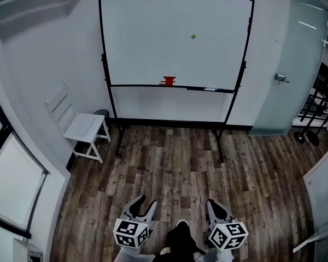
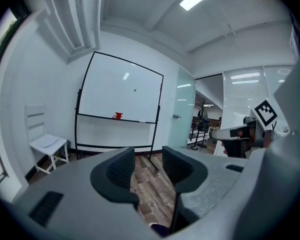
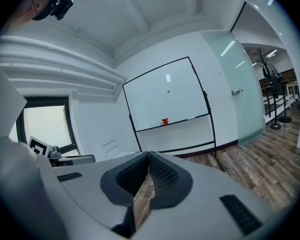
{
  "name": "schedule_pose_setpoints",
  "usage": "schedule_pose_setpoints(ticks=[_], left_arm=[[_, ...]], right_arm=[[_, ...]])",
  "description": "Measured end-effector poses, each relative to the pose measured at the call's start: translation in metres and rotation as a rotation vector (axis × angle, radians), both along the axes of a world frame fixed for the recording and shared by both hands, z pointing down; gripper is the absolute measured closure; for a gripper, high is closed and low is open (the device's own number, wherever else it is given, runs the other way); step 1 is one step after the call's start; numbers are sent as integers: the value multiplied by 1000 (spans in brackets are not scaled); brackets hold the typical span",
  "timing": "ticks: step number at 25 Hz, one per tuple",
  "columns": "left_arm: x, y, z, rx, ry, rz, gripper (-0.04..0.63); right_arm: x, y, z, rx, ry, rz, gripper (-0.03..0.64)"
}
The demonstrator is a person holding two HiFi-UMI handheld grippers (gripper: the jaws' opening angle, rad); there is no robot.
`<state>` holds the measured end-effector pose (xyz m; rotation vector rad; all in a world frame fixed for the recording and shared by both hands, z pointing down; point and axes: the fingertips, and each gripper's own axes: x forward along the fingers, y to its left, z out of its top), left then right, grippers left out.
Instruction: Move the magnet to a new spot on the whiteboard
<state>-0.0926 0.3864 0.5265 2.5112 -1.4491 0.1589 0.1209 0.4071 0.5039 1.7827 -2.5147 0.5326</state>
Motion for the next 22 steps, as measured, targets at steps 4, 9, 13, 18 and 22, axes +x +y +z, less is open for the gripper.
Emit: schedule_pose_setpoints(ticks=[4,9,13,18,22], left_arm=[[4,-15,1,-2,-9,-7,428],[6,-42,1,8,-33,-17,428],[5,-74,-4,18,-38,-28,428],[7,-119,-8,21,-36,-37,428],[11,-158,-15,31,-38,-40,428]], right_arm=[[11,-15,7,-14,-18,14,588],[10,-46,9,-8,-35,-4,588],[11,-80,6,-1,-38,-14,588],[19,-126,-2,13,-32,-12,588],[22,-165,-7,15,-27,-15,588]])
